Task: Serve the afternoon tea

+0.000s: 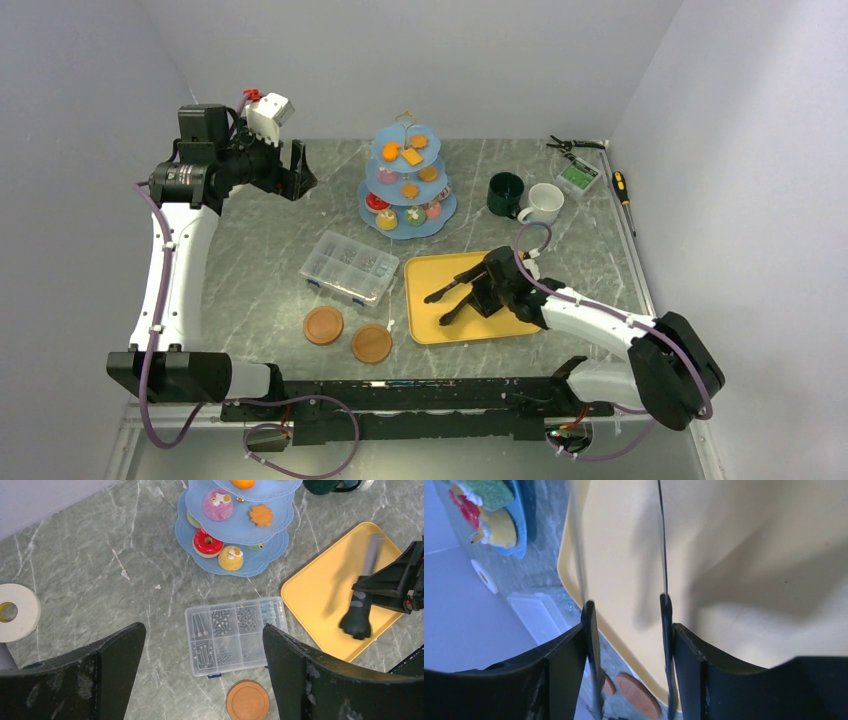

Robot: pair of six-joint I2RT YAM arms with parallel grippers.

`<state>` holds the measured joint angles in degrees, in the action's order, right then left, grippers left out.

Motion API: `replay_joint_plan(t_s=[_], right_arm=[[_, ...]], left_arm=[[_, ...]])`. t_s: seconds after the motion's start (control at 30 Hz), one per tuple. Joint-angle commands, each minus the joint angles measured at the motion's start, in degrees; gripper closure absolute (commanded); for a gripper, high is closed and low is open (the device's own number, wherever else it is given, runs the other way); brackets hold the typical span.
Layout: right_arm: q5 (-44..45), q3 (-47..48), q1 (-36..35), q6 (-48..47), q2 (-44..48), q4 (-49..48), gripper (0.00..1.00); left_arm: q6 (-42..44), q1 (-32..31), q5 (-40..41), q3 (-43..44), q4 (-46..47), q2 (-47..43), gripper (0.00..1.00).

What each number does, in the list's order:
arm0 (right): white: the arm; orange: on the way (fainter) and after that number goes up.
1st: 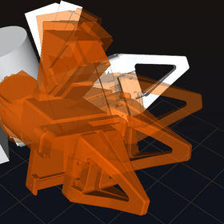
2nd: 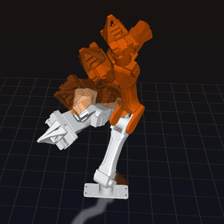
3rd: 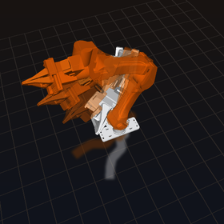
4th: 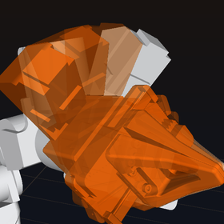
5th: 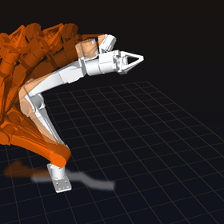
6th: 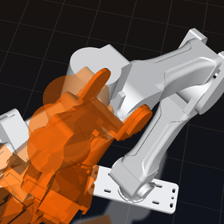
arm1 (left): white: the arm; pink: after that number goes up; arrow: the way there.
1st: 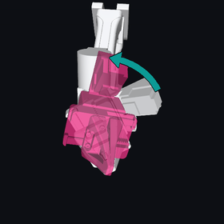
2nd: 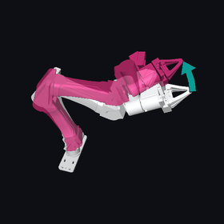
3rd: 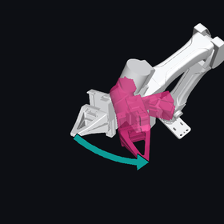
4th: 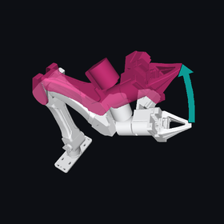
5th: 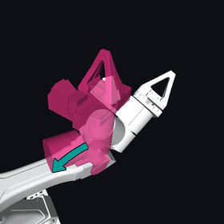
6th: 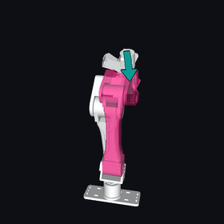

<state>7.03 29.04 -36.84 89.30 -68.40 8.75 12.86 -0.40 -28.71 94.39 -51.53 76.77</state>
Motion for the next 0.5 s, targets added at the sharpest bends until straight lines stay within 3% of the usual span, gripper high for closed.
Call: replay_joint_plan(t_s=[0.0,0.23,0.33,0.4,0.47], right_arm=[[1.7,0.7,0.1,4.0,-1.5,-2.5,0.35],[4.4,0.5,0.1,4.4,0.0,-0.1,0.29],[4.5,1.8,-0.1,3.7,0.1,1.2,0.18],[4.6,3.4,-0.2,2.9,-0.7,2.4,0.04],[4.5,4.9,-0.2,2.0,-2.0,3.4,0.0]], left_arm=[[1.1,0.2,-1.8,0.4,0.8,-1.1,0.07],[1.2,0.2,-1.9,-0.2,1.1,-1.0,0.07],[1.2,0.2,-1.8,-0.2,1.2,-1.0,0.07],[1.0,0.2,-1.8,0.1,1.1,-0.8,0.07],[0.9,0.2,-1.8,0.4,1.0,-0.8,0.07]])
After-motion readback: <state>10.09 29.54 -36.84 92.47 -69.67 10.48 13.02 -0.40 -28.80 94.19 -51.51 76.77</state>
